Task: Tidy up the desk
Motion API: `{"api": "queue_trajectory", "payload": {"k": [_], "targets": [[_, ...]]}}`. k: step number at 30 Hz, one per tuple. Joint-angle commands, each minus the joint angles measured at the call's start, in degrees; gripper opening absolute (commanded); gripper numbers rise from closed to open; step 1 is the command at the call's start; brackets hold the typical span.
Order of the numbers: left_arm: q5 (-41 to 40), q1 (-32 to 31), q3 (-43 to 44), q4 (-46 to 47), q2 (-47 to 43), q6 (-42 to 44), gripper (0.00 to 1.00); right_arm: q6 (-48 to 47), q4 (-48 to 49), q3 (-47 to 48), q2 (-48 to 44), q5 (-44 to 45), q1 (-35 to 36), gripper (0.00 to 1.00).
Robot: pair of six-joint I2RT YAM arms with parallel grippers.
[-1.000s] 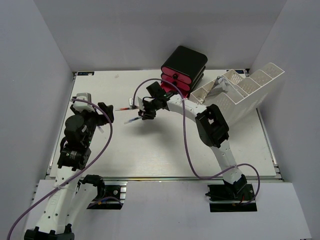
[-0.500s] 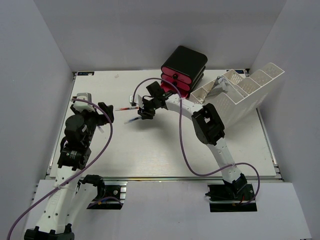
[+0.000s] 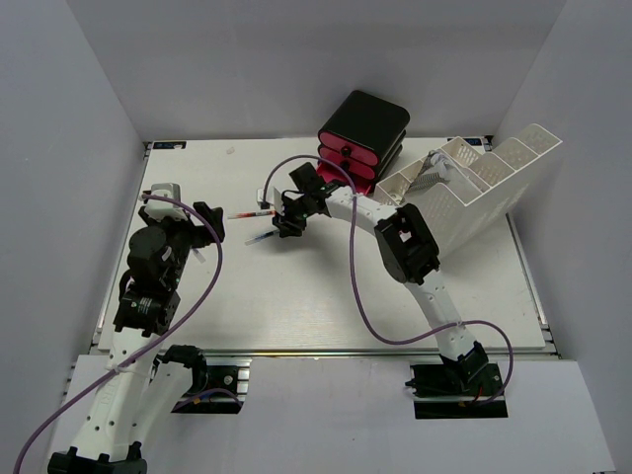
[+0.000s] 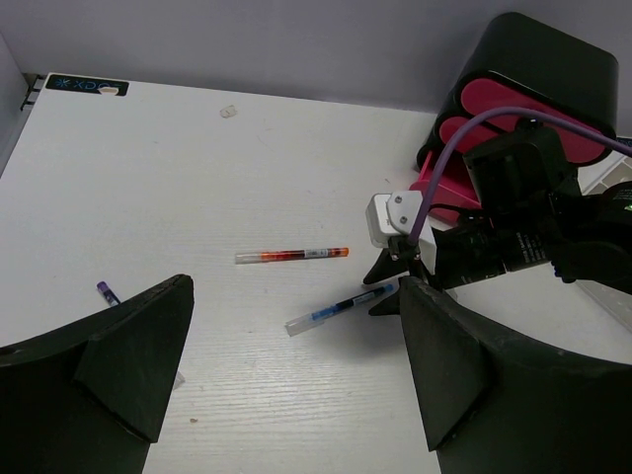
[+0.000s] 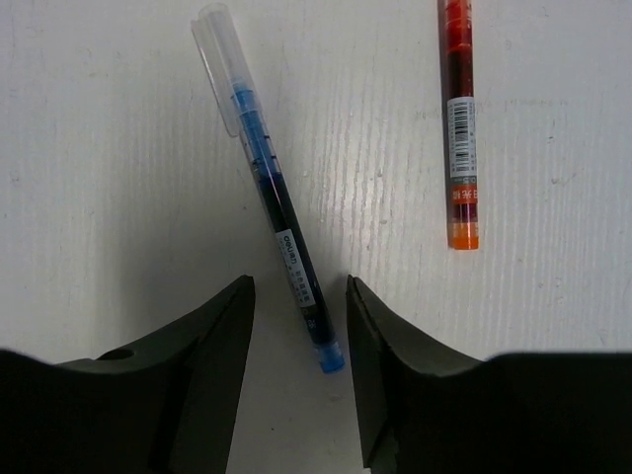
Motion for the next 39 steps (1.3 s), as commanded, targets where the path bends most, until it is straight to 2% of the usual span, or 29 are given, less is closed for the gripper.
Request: {"api": "queue_trajectory", "payload": {"k": [1,5,9,14,15,18,24,28,32,39], "targets": [[-0.7,-0.3,-0.5,-0.2,0.0,0.3,0.94,0.4,-0.9,1.8,1.5,-1.8,-0.5,0.47],[-0.7,-0.3,-0.4,-0.1,0.0,0.3,0.95,-0.6,-3.3,0.7,1.3,-3.7,-0.7,0.38],[-0.8,-0.3,-0.6,-0.1,-0.1,0.3,0.94,-2.7,-6.5,-1.7,0.1,-3.6,-0.6,0.24],[-1.6,-0.3,-0.8,0.0,-0.2,0.3,0.94,-2.9,-5.4,-9.5,-4.9,-2.5,-0.4,0.11],[-1.8,-0.3,-0.8,0.0,-0.3,0.3,0.94,-2.6,-5.5,-11.3,-6.4,-2.5,-0.5,0.06],[-2.4,-0.3,-0.9,0.1,-0.3,0.3,0.95,-1.3,-6.0,-14.0,-9.9,-2.5,-0.6,0.0],[-3.7,-0.3,-1.4,0.3,-0.6,0.3,0.95,6.5,-9.5,-14.1,-18.5,-2.9,-0.8,0.0],[-4.1,-0.3,-2.0,0.8,-1.1,0.3,0.95,18.6,-11.1,-11.7,-23.3,1.4,-2.2,0.0],[-4.7,-0.3,-2.3,1.0,-1.0,0.3,0.95,26.5,-8.4,-14.3,-28.5,5.9,-4.1,0.0],[-6.5,-0.3,-2.8,1.0,-0.7,0.4,0.95,34.2,-5.0,-15.6,-32.6,17.3,-8.7,0.0]]}}
